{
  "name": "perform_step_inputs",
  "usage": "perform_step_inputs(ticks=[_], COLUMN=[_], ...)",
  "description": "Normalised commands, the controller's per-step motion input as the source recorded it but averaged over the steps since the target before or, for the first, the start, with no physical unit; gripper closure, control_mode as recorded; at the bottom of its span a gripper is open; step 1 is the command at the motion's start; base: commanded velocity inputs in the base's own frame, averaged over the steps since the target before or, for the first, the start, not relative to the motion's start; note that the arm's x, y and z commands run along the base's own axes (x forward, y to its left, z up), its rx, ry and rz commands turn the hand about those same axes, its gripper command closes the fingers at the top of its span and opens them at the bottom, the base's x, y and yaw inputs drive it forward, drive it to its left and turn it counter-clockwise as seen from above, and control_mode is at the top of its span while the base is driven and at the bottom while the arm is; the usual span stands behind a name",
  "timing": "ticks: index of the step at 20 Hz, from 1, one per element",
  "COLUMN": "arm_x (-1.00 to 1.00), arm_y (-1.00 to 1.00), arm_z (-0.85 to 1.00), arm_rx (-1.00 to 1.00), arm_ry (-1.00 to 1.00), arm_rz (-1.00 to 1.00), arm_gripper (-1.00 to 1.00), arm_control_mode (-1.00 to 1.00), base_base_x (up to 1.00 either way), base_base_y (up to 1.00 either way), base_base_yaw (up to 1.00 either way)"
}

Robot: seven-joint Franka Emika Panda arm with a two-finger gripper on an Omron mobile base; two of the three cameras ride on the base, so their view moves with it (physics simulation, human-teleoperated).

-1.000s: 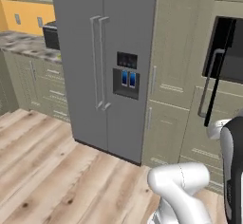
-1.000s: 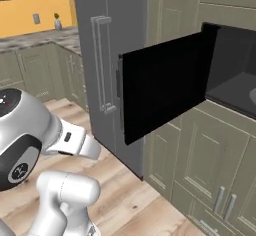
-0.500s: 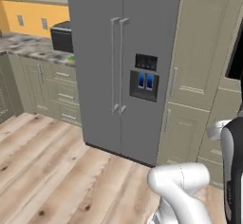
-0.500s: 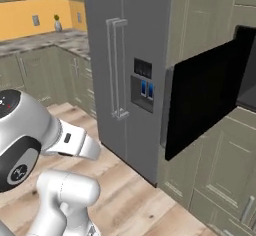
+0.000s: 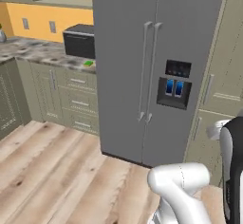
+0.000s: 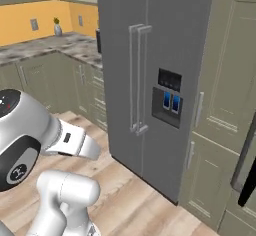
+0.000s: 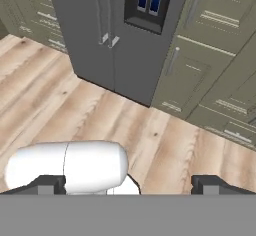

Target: Place the sponge inside the microwave to prepare for sanitizing.

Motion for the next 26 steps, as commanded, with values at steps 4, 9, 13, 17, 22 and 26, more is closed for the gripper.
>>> perform_step_inputs(ticks=[4, 9, 13, 17, 22, 26], arm_x=[0.0, 0.0, 0.0, 0.0, 0.0, 0.0], arm_y=[0.0, 0.0, 0.0, 0.0, 0.0, 0.0], arm_z=[0.0, 0.0, 0.0, 0.0, 0.0, 0.0], arm_rx=[0.0, 0.0, 0.0, 0.0, 0.0, 0.0], arm_ry=[0.0, 0.0, 0.0, 0.0, 0.0, 0.0], arm_rz=[0.0, 0.0, 0.0, 0.0, 0.0, 0.0], arm_gripper=[-1.0, -1.0, -1.0, -1.0, -1.0, -1.0], arm_control_mode=[1.0, 1.0, 1.0, 1.0, 1.0, 1.0], base_base_x=[0.7, 0.71, 0.72, 0.71, 0.71, 0.7], base_base_y=[0.53, 0.51, 0.5, 0.48, 0.46, 0.49], base_base_yaw=[-0.12, -0.15, -0.17, -0.19, -0.22, -0.21])
